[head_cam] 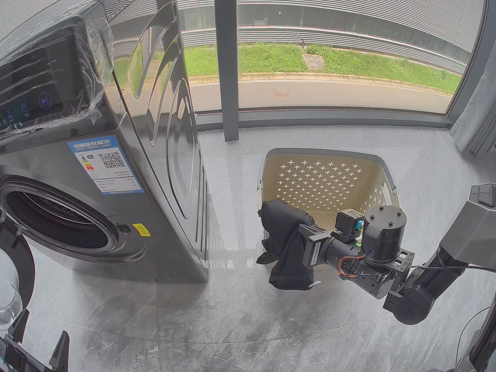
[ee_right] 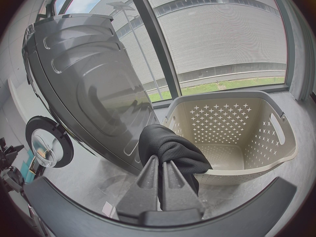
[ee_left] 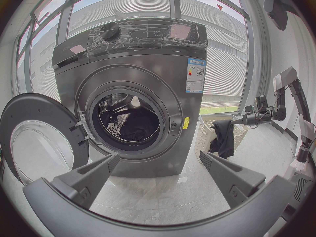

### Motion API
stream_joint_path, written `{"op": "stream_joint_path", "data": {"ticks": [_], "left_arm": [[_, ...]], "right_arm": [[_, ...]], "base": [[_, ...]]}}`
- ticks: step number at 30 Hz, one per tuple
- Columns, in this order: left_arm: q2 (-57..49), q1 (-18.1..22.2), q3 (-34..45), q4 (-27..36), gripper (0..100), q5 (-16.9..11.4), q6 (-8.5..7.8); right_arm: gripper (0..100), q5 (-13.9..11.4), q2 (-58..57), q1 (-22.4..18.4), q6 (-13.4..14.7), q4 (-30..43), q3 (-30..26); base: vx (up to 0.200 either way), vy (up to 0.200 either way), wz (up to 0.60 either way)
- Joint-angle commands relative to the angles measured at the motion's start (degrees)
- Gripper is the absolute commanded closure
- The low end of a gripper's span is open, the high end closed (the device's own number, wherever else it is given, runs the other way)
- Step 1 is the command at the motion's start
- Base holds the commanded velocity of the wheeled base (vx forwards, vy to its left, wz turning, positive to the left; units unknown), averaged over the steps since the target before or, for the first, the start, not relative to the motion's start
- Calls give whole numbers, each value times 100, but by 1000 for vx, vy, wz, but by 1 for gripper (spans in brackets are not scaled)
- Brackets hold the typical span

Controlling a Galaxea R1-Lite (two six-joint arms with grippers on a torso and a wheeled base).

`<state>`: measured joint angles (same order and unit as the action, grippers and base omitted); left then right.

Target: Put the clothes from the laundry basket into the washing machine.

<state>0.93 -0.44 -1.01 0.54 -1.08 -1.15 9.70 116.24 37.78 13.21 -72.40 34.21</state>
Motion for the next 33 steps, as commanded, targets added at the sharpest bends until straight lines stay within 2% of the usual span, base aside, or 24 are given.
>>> {"op": "stream_joint_path", "data": {"ticks": [1, 10, 11, 17, 20, 25, 33], "left_arm": [[-49, 0, 84, -1, 0, 3, 0], [-49, 0, 84, -1, 0, 3, 0], [-49, 0, 84, -1, 0, -6, 0], [-49, 0, 84, -1, 0, -6, 0], [-49, 0, 84, -1, 0, 3, 0], [-49, 0, 84, -1, 0, -6, 0], [-49, 0, 84, -1, 0, -6, 0]], "right_arm": [[100, -4, -251, 19, 6, -11, -28], [100, -12, 277, -51, -3, -11, -28], [0, -12, 338, -51, -3, -11, -19], [0, -12, 672, -60, -3, -196, 25], [0, -12, 734, -166, -91, -160, 51], [0, -179, 1041, -482, -530, -213, 262], [0, -496, 1639, -614, -882, -213, 772]], "base": [[0, 0, 0], [0, 0, 0], [0, 0, 0], [0, 0, 0], [0, 0, 0], [0, 0, 0], [0, 0, 0]]}}
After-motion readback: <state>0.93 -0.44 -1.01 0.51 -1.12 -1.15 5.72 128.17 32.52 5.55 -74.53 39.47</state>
